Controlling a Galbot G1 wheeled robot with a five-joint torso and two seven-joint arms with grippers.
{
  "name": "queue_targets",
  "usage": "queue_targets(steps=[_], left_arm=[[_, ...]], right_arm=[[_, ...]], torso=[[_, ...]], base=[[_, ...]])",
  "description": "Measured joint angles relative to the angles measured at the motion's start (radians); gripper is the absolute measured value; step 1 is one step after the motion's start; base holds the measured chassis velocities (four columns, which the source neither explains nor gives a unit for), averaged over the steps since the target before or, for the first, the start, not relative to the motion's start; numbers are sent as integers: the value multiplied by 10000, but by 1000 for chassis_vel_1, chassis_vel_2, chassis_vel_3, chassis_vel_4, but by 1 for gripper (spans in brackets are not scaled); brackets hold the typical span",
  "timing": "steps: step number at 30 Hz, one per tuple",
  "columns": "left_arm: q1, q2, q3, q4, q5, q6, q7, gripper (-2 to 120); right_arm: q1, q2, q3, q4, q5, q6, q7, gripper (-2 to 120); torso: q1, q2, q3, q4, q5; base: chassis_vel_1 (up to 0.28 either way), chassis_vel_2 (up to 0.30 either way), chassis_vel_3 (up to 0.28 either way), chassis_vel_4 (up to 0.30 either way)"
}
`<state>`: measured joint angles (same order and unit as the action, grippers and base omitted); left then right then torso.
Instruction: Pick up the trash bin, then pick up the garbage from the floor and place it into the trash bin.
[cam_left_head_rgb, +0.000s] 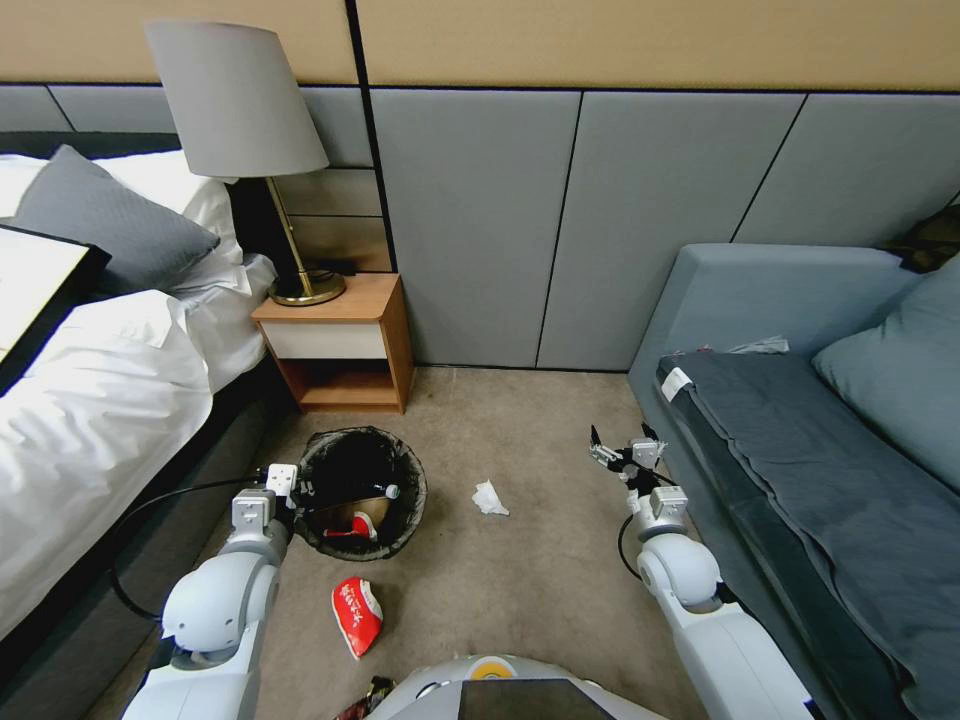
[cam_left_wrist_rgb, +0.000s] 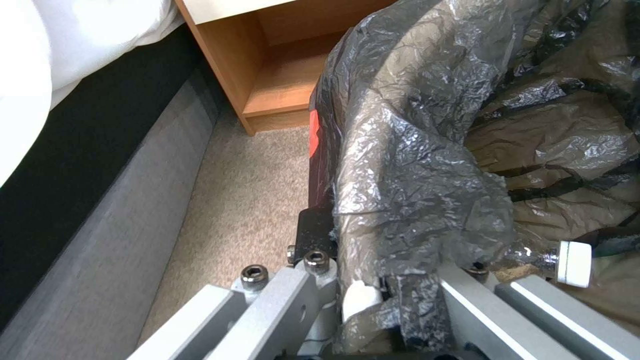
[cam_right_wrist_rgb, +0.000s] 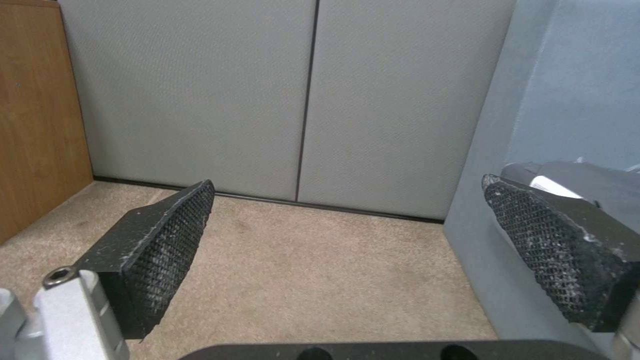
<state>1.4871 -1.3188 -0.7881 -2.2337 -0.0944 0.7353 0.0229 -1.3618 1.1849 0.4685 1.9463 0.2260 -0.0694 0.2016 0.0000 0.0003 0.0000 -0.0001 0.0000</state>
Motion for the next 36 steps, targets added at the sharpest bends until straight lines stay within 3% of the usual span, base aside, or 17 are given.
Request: queue_targets(steps=[36], left_arm=[[-12, -19, -15, 58, 11, 0, -6, 0]], right_arm=[[121, -244, -200, -83, 8, -156, 49, 100]], torso=[[0, 0, 0, -1, 0]], base=[[-43, 44, 40, -44]])
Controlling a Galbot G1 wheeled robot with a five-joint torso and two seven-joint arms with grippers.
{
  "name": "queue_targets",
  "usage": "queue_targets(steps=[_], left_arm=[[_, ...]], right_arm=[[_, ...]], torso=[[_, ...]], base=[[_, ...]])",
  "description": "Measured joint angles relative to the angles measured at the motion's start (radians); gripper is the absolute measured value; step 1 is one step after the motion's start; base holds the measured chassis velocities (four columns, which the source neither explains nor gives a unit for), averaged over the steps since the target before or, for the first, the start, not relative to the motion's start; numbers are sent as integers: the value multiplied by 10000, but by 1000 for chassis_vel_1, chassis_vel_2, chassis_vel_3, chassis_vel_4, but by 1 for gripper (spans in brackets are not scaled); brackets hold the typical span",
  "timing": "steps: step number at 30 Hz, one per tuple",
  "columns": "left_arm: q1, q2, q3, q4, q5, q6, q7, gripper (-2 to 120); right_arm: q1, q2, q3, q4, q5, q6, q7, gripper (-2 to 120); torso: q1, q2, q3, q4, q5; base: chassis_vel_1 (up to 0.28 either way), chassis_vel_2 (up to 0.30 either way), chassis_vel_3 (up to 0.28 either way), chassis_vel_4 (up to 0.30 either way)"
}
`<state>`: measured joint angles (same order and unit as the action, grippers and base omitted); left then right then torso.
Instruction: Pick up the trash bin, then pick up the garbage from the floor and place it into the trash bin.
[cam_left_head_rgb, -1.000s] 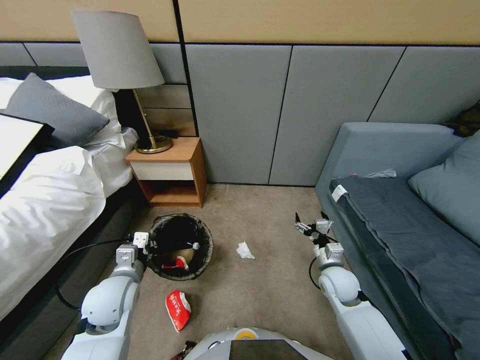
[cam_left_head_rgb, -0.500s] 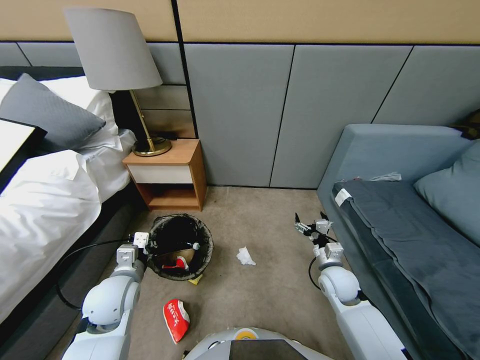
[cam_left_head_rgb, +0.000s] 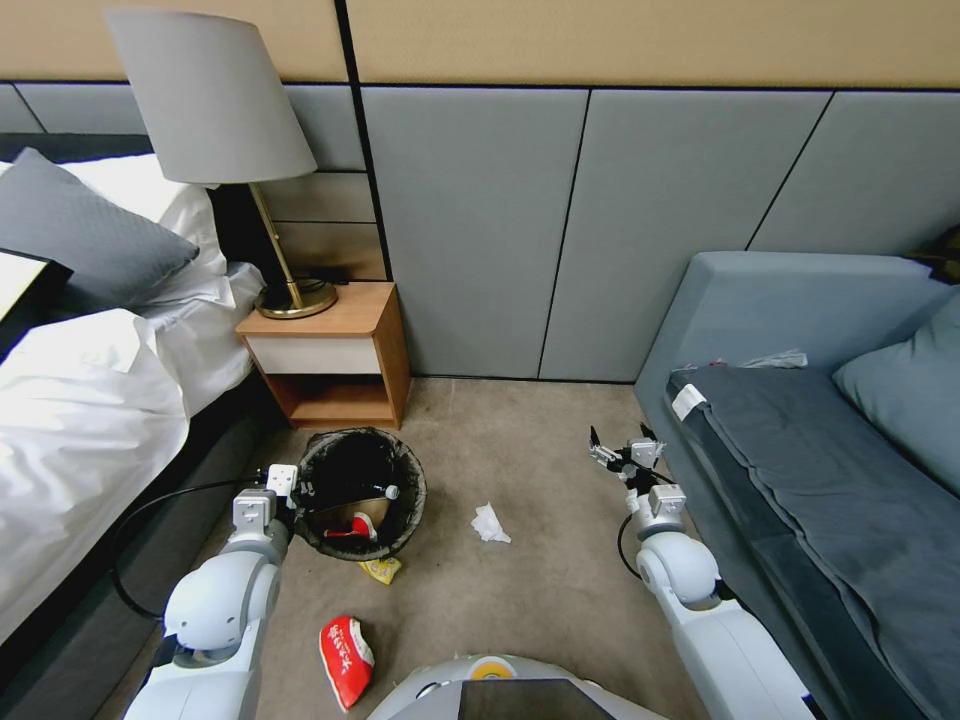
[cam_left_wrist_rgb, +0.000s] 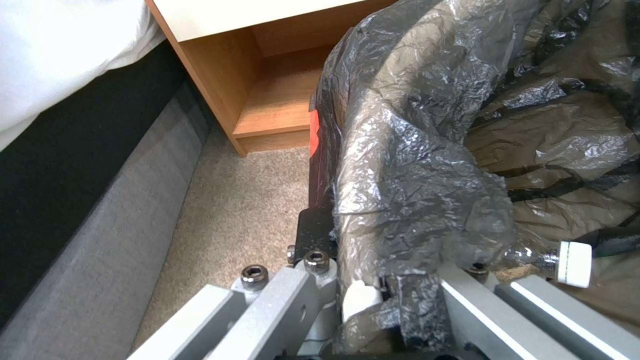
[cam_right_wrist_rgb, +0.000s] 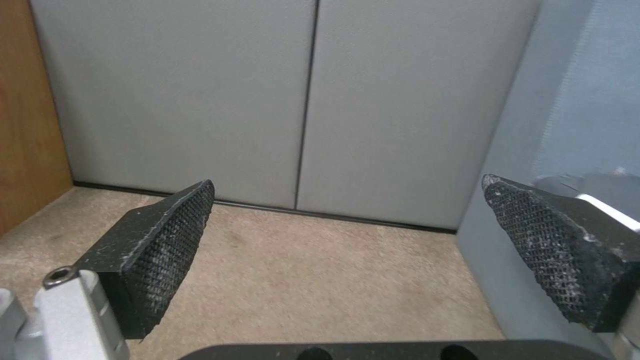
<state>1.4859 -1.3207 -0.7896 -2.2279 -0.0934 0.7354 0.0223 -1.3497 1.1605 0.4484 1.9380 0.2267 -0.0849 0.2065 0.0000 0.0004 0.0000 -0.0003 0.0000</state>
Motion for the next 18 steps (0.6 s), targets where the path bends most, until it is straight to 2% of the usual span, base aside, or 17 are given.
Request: queue_targets(steps=[3, 5, 6, 9, 11, 13, 15, 16, 18], left_arm=[[-2, 4, -3, -1, -1, 0, 0, 0], [-3, -4, -4, -1, 2, 0, -3, 0], [-3, -4, -4, -1, 2, 0, -3, 0], [-2, -12, -3, 53, 25, 0, -6, 0], [-3, -11, -2, 63, 29, 0, -6, 0], [-5, -27, 18, 90, 59, 0, -6, 0], [-9, -38, 25, 92, 72, 0, -6, 0], [-17, -66, 41, 94, 81, 0, -3, 0], [-20, -79, 42, 97, 88, 0, 0, 0]], right_arm=[[254, -372, -268, 12, 289, -292, 142, 100], [960, -1184, -885, -11, 1194, -1230, 539, 100], [960, -1184, -885, -11, 1194, -1230, 539, 100], [2534, -2419, -2264, -59, 3453, -3170, 1200, 100], [2776, -2566, -2483, -114, 3752, -3428, 1215, 100], [3999, -3122, -3387, -570, 5148, -4614, 944, 100], [4304, -3205, -3578, -700, 5474, -4978, 792, 100], [5391, -3322, -4237, -1104, 6569, -6143, 415, 100], [5951, -3334, -4603, -1316, 7108, -6431, 283, 100]], torso=[[0, 0, 0, -3, 3], [0, 0, 0, -3, -2], [0, 0, 0, -3, -2], [0, 0, 0, 3, -4], [0, 0, 0, 2, -2], [0, 0, 0, 3, 1], [0, 0, 0, 1, -2], [0, 0, 0, -4, 5], [0, 0, 1, -1, 3]], base=[[0, 0, 0, 0], [0, 0, 0, 0], [0, 0, 0, 0], [0, 0, 0, 0], [0, 0, 0, 0], [0, 0, 0, 0], [0, 0, 0, 0], [0, 0, 0, 0], [0, 0, 0, 0]])
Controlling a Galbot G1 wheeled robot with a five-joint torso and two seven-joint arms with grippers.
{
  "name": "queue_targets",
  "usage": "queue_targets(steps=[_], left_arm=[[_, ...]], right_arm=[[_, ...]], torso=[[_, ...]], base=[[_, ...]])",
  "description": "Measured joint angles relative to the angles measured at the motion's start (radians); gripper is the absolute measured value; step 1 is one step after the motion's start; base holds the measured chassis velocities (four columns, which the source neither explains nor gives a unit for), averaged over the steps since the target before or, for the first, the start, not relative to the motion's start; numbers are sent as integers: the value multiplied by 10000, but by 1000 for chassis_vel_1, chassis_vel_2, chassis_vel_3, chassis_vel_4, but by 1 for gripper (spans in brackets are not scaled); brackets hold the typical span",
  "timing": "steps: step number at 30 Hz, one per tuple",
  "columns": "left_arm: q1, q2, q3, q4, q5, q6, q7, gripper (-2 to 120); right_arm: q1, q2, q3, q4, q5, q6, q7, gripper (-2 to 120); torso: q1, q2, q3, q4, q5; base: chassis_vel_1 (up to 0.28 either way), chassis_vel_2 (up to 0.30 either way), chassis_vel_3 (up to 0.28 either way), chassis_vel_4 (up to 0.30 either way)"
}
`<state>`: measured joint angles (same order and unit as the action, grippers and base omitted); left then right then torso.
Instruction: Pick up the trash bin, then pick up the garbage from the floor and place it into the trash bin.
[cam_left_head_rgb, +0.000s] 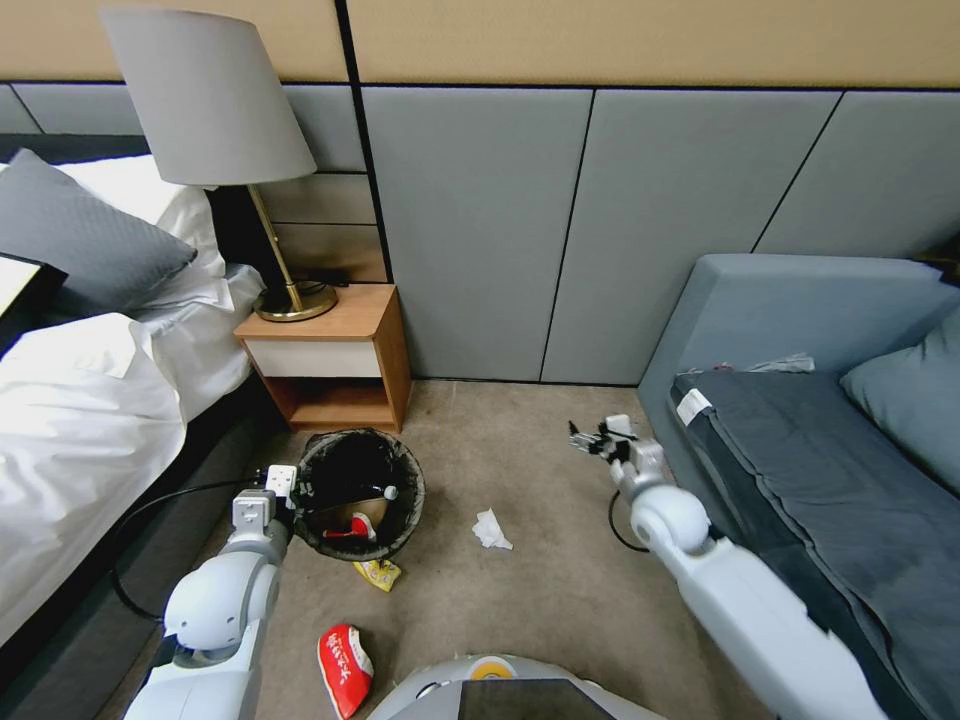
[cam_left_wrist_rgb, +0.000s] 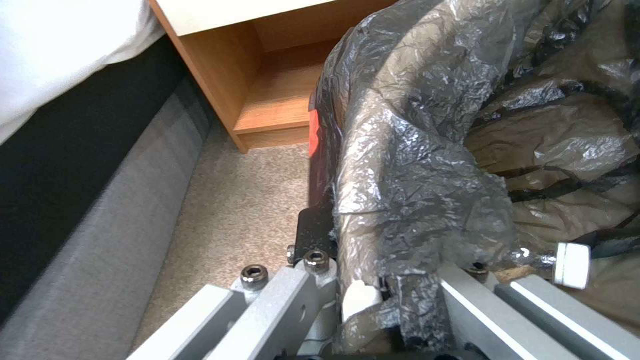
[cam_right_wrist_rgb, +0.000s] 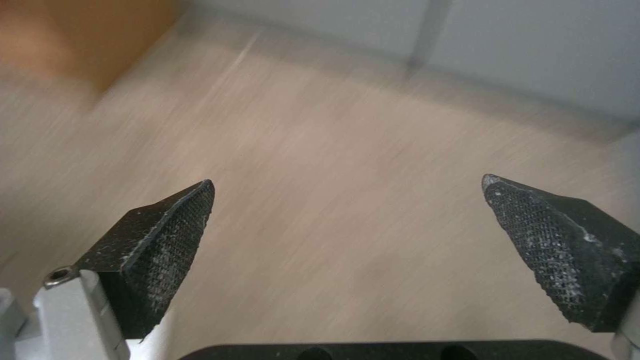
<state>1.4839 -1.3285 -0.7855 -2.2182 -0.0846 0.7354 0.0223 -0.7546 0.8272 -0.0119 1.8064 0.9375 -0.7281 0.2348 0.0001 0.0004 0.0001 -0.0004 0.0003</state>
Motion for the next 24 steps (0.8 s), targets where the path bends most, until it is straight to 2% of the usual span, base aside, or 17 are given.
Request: queue_targets(steps=[1, 2, 5, 6, 9, 11, 15, 24], left_arm=[[1, -1, -1, 4, 12, 0, 1, 0], [24, 0, -1, 26, 29, 0, 5, 0], [36, 1, -1, 49, 40, 0, 7, 0], [35, -4, 4, 77, 55, 0, 6, 0], [27, -8, 16, 96, 56, 0, 8, 0], [-3, 7, 36, 141, 55, 0, 12, 0], [-9, 48, 97, 209, 73, 0, 14, 0], [9, -11, 140, 242, 105, 0, 19, 0]], right_arm=[[314, 3, -231, -138, 296, -74, -60, 100], [1067, 94, -967, -631, 837, -206, -198, 100], [1463, 212, -1453, -996, 1080, -228, -300, 100], [1868, 388, -2023, -1408, 1241, -228, -352, 100], [2154, 562, -2480, -1779, 1352, -222, -384, 100], [2562, 919, -3266, -2335, 1392, -198, -415, 100], [2759, 1424, -3923, -3013, 1376, -160, -373, 100], [2496, 2333, -4286, -4046, 931, -116, -298, 100]], torso=[[0, 0, -1, 3, -6], [0, 0, 0, 6, -11], [1, 0, 0, 7, 1], [0, 0, 0, 2, -7], [0, -1, 0, 3, -5], [1, -1, 0, 0, -6], [0, 0, 0, 4, -6], [-1, 0, 0, 2, -6]], base=[[0, 0, 0, 0], [0, 0, 0, 0], [0, 0, 0, 0], [0, 0, 0, 0], [0, 0, 0, 0], [0, 0, 0, 0], [0, 0, 0, 0], [0, 0, 0, 0]])
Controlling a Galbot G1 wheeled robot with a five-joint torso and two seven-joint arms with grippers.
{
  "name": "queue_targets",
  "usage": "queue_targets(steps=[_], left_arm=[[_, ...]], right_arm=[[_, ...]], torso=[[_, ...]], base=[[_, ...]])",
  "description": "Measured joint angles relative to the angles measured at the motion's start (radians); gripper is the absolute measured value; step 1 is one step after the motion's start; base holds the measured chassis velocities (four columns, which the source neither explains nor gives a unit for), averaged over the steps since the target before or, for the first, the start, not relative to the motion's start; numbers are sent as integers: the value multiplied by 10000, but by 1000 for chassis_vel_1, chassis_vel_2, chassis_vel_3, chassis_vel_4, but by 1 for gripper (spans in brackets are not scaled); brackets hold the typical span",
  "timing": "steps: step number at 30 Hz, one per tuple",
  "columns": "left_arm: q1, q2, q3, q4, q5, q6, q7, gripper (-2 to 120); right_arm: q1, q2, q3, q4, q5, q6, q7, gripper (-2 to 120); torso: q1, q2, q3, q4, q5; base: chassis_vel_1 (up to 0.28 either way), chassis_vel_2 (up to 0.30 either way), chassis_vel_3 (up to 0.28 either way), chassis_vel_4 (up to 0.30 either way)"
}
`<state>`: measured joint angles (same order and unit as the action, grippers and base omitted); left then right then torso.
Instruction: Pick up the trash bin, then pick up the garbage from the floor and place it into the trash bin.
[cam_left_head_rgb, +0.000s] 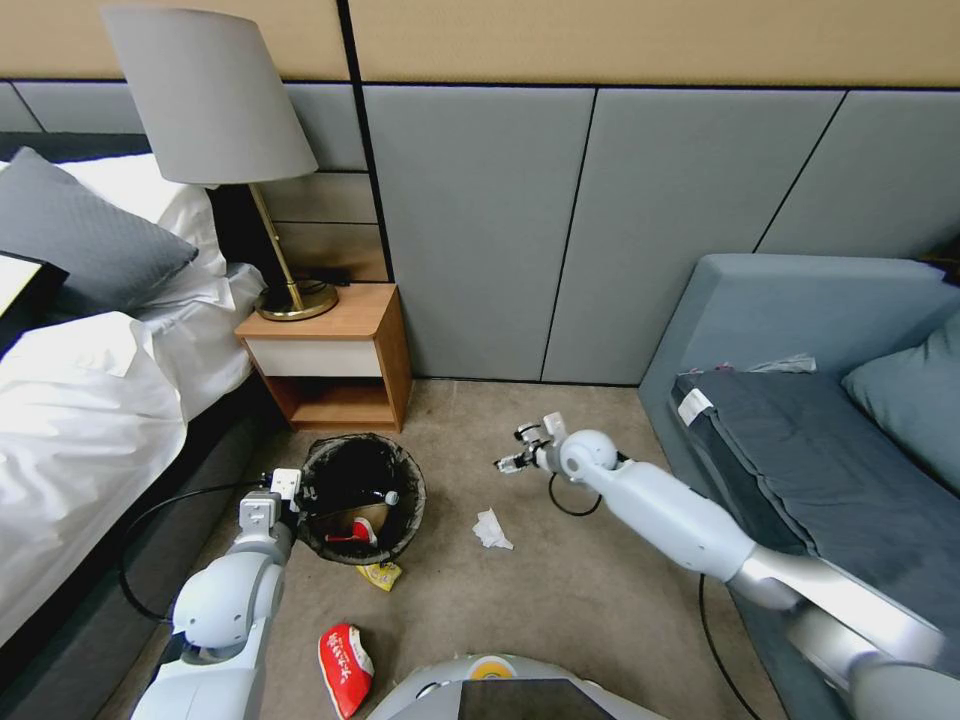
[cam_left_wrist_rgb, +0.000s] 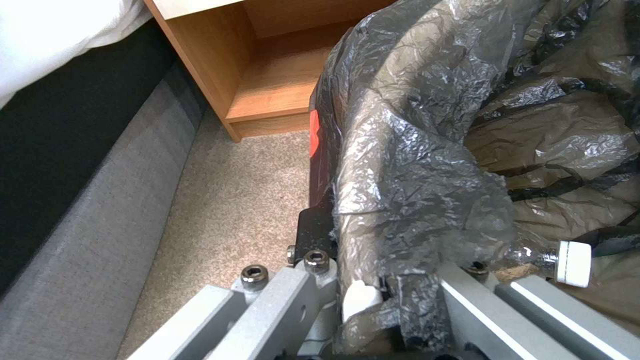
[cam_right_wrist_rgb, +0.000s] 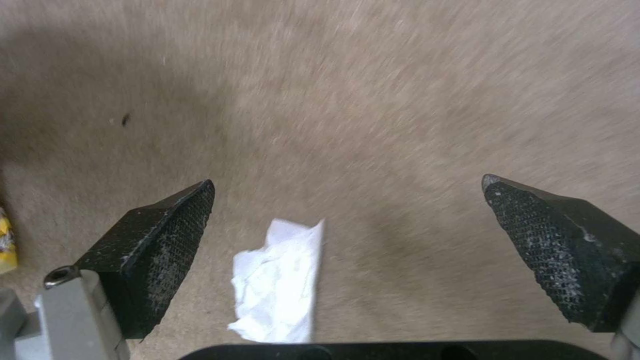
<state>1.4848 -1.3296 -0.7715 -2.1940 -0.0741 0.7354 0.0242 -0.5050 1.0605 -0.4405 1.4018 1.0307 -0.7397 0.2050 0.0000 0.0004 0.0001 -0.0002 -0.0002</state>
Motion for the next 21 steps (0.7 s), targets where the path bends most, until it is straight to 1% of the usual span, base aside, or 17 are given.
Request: queue_targets(steps=[1, 3, 6, 10, 13, 15, 17, 19, 21], left_arm=[[0, 0, 0, 0, 0, 0, 0, 0], [19, -18, -27, 0, 0, 0, 2, 0], [26, -50, -37, 23, 8, 0, 3, 0], [23, -113, -13, 54, 39, 0, 5, 0], [11, -120, -12, 70, 42, 0, 7, 0], [2, -124, -17, 110, 43, 0, 13, 0], [0, -129, -17, 121, 42, 0, 14, 0], [-12, -163, -20, 151, 43, 0, 16, 0], [-15, -169, -20, 156, 42, 0, 17, 0]], right_arm=[[0, 0, 0, 0, 0, 0, 0, 100], [-258, 328, 17, -222, -72, 11, 109, 100], [-390, 517, 49, -329, -91, 16, 197, 100], [-624, 865, 62, -515, -103, 24, 444, 100], [-692, 929, 39, -571, -131, 27, 579, 100], [-766, 985, -41, -642, -124, 29, 953, 100], [-785, 1013, -59, -670, -117, 30, 1077, 100], [-847, 1103, -106, -800, -27, 34, 1530, 100], [-860, 1113, -116, -817, 13, 34, 1615, 100]], torso=[[0, 0, 0, 0, 0], [0, 0, 0, 0, 2], [0, 0, -1, -2, -1], [0, 0, -1, 2, 0], [0, 0, -1, 1, 1], [0, 0, -1, -2, 0], [0, 0, -1, -2, 1], [0, 0, -1, 1, 1], [0, 0, -1, 1, 1]], base=[[0, 0, 0, 0], [0, 0, 0, 0], [0, 0, 0, 0], [0, 0, 0, 0], [0, 0, 0, 0], [0, 0, 0, 0], [0, 0, 0, 0], [0, 0, 0, 0], [0, 0, 0, 0]])
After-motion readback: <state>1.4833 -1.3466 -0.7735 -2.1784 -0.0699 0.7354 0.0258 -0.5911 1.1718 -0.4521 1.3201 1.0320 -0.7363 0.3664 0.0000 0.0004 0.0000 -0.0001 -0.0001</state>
